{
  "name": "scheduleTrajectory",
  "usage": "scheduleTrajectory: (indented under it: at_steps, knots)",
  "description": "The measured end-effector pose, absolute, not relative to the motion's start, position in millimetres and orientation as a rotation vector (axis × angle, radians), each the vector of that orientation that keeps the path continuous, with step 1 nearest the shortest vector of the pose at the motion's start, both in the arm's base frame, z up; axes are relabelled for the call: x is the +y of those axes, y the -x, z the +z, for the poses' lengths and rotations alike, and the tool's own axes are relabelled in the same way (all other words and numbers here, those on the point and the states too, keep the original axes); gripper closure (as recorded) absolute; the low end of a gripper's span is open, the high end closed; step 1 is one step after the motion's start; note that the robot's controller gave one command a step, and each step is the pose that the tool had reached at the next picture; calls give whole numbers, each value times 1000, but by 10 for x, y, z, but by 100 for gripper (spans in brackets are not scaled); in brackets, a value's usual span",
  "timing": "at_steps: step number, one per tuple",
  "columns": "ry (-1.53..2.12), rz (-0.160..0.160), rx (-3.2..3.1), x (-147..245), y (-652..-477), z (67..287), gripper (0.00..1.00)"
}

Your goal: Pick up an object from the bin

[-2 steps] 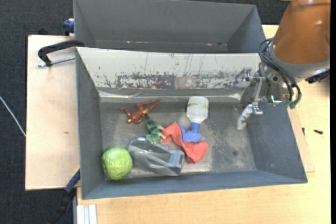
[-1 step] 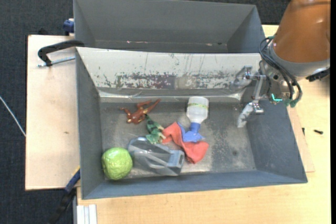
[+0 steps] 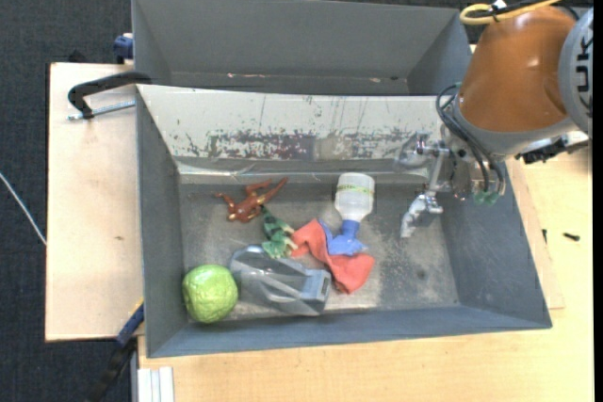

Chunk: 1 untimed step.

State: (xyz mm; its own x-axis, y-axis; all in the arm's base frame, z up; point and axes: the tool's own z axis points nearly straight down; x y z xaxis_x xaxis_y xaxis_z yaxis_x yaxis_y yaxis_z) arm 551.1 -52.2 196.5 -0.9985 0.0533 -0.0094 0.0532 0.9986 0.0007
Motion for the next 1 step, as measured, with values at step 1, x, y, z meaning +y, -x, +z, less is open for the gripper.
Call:
scheduleTrajectory:
  at_steps: [1]
  knots:
    - [-270, 3, 3126, -513, -5522, 1431, 0]
